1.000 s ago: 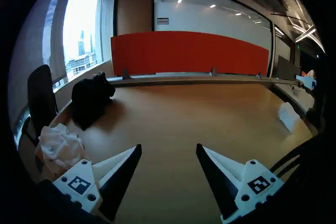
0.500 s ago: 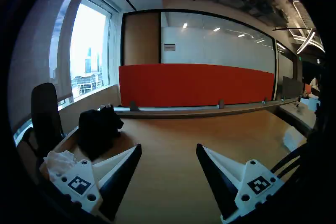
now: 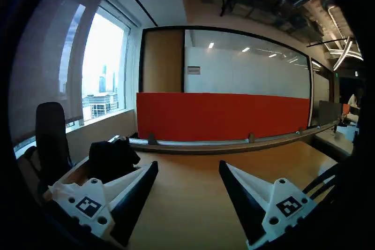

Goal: Fold towel

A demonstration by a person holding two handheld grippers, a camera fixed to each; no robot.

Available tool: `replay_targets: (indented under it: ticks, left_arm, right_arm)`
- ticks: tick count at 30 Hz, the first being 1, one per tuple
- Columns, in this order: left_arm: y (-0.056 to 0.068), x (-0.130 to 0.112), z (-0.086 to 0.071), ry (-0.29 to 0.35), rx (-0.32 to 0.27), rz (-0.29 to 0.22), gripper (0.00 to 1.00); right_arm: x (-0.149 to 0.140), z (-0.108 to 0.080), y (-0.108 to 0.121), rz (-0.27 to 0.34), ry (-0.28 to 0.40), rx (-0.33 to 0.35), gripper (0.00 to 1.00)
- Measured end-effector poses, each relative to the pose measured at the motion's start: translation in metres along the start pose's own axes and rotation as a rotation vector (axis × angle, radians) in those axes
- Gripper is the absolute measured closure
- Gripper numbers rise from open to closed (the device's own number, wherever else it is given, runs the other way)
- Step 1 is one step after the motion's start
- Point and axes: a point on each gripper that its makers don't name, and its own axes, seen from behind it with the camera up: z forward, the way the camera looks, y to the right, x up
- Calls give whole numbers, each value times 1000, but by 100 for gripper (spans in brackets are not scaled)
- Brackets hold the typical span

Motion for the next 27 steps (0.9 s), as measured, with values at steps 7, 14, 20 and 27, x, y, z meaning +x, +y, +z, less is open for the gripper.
replay_targets:
  ticks: [7, 14, 20, 27]
  left_arm:
    - [-3, 2, 5, 18, -5, 4, 4]
    - [-3, -3, 7, 28, -11, 5, 4]
    - [-2, -20, 12, 25, -11, 22, 4]
    - [7, -51, 17, 20, -39, 23, 4]
  right_arm:
    - [6, 2, -5, 4, 12, -6, 0]
    - [6, 2, -7, 1, 17, -16, 0]
    - [-5, 2, -10, -14, 12, -18, 0]
    - [-21, 3, -10, -33, 9, -32, 0]
